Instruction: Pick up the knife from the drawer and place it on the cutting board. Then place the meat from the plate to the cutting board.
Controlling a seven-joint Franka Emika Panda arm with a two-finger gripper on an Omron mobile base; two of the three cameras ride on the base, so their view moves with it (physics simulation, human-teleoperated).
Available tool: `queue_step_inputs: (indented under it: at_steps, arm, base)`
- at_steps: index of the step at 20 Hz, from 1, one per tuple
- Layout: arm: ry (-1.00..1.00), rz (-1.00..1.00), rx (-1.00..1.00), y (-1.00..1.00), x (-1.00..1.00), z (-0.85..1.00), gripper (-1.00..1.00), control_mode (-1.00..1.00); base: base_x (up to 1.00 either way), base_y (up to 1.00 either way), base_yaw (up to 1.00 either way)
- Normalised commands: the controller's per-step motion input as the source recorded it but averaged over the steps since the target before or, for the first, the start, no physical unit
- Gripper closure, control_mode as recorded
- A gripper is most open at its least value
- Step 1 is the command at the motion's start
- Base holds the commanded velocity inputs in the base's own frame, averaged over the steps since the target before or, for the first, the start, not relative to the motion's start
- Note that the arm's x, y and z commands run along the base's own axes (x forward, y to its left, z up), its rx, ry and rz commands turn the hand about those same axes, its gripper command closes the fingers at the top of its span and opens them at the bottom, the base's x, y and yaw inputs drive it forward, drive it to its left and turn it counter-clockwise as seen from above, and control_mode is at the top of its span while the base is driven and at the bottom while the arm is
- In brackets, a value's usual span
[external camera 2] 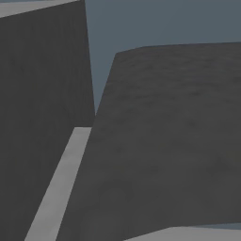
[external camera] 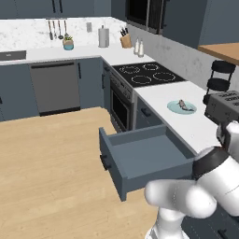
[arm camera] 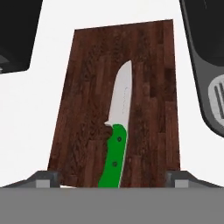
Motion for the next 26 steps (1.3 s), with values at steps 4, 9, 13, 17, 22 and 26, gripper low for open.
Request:
queue_step_inputs:
  at_steps: [4,9,13,17,22,26]
  arm:
    - [0.02,0.04,-0.01,1.0,-0.22,0.81,-1.0,-1.0]
    - [0.0,0.14,0.0,1.0,-0.22,0.27,-1.0,-1.0]
    - [0.0,0.07,-0.02,0.73,-0.04,0.01,-1.0,-1.0]
    - [0.0,0.0,0.0,0.0,-0.01,0.0,-1.0,-1.0]
    - [0.01,0.0,0.0,0.01,-0.05,-0.03,-1.0,1.0]
    - [0.0,0.0,0.0,0.0,0.0,0.0,-1.0,1.0]
  base:
    - [0.0,0.0,0.0]
    - [0.0,0.0,0.0]
    - [0.0,0.0,0.0]
    - [0.0,0.0,0.0]
    - [-0.11,0.41,0.0]
    - [0.0,1.0,-0.11]
